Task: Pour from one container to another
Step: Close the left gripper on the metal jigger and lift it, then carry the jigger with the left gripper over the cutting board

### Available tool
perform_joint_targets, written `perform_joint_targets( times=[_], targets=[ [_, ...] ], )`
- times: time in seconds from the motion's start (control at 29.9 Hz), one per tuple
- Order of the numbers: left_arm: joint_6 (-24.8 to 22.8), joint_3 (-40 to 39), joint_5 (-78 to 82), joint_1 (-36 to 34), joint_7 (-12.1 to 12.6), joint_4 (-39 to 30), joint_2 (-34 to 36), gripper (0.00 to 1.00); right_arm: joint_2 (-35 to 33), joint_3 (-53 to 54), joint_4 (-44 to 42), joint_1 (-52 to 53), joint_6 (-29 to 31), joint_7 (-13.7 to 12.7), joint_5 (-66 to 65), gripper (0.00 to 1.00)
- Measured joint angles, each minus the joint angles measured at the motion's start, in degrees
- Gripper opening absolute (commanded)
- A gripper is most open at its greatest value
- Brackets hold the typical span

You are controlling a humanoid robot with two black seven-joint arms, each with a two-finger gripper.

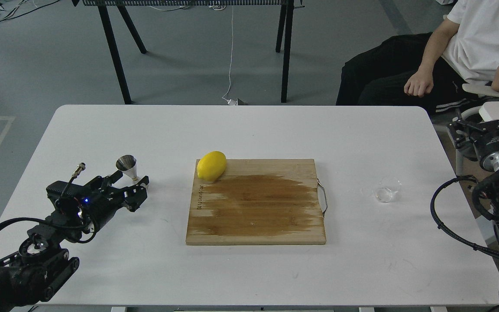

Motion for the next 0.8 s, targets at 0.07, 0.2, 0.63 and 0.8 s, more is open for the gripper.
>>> perform_joint_targets(
  times=[0.07,0.2,0.63,0.8],
  targets=[
    [0.0,0.0,0.0,-0.1,0.1,0.5,-0.4,0.29,0.0,0.0,0.0,-0.1,0.0,0.0,0.0,1.00],
    [0.1,-0.1,0.0,-0.5,0.2,2.0,-0.6,0.16,-0.4,0.0,0.0,-0.1,0.0,0.0,0.0,1.00],
    [4.3,-0.7,0.0,-2.6,0.7,-1.9,1.9,0.15,-1.1,0.1,-0.1,-0.7,0.0,0.0,0.0,1.00],
    [0.7,-0.7,0.0,-3.5,0.8,-16.2,4.9,0.13,-1.7,0.7,-0.1,-1.6,0.0,0.1,0.0,1.00]
  ],
)
